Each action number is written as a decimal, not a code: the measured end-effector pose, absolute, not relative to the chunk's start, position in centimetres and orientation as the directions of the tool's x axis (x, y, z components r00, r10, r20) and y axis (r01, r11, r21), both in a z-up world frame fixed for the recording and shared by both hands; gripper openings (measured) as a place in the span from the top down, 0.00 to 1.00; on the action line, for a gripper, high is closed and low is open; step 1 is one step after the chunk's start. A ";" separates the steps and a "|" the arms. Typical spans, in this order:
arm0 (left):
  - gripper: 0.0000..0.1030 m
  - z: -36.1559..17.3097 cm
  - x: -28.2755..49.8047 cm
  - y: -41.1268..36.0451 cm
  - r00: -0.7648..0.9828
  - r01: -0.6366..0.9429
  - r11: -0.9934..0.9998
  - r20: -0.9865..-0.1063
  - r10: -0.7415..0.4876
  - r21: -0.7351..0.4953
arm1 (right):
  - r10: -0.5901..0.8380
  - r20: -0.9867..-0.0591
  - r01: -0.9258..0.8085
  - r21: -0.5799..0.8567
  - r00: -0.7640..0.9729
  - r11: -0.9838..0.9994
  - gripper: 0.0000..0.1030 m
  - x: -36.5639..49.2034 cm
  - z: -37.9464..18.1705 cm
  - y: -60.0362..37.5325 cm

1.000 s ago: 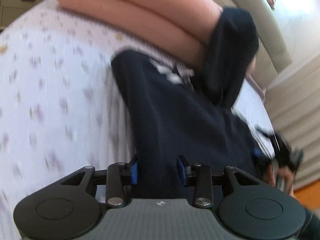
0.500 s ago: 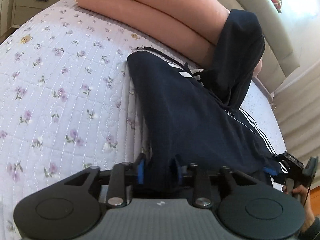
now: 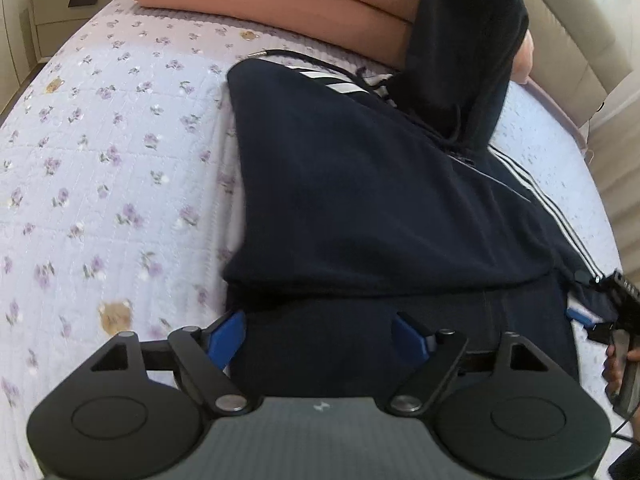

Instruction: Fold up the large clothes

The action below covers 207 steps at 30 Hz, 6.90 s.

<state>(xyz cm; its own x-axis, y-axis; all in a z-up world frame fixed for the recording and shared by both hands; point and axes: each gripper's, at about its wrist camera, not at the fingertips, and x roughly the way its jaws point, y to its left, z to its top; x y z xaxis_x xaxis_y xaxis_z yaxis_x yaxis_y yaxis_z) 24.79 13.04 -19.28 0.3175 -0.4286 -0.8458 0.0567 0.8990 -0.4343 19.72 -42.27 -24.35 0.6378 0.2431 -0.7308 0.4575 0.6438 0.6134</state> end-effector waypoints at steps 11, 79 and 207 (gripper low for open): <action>0.21 -17.1 23.1 8.3 0.368 0.049 0.858 -0.789 -0.492 -0.512 | 0.068 -0.595 0.520 0.747 0.801 0.415 0.08 14.6 -27.4 -55.0; 0.23 -17.6 21.3 15.4 0.518 -0.078 0.841 -0.743 -0.424 -0.535 | 0.454 -0.121 -0.329 0.530 0.883 0.782 0.94 22.7 -9.8 -20.6; 0.58 -19.8 19.6 4.0 0.341 0.886 0.456 -0.781 -0.523 0.082 | 0.520 -0.796 -0.755 0.126 0.310 0.644 0.07 18.0 -16.5 -23.1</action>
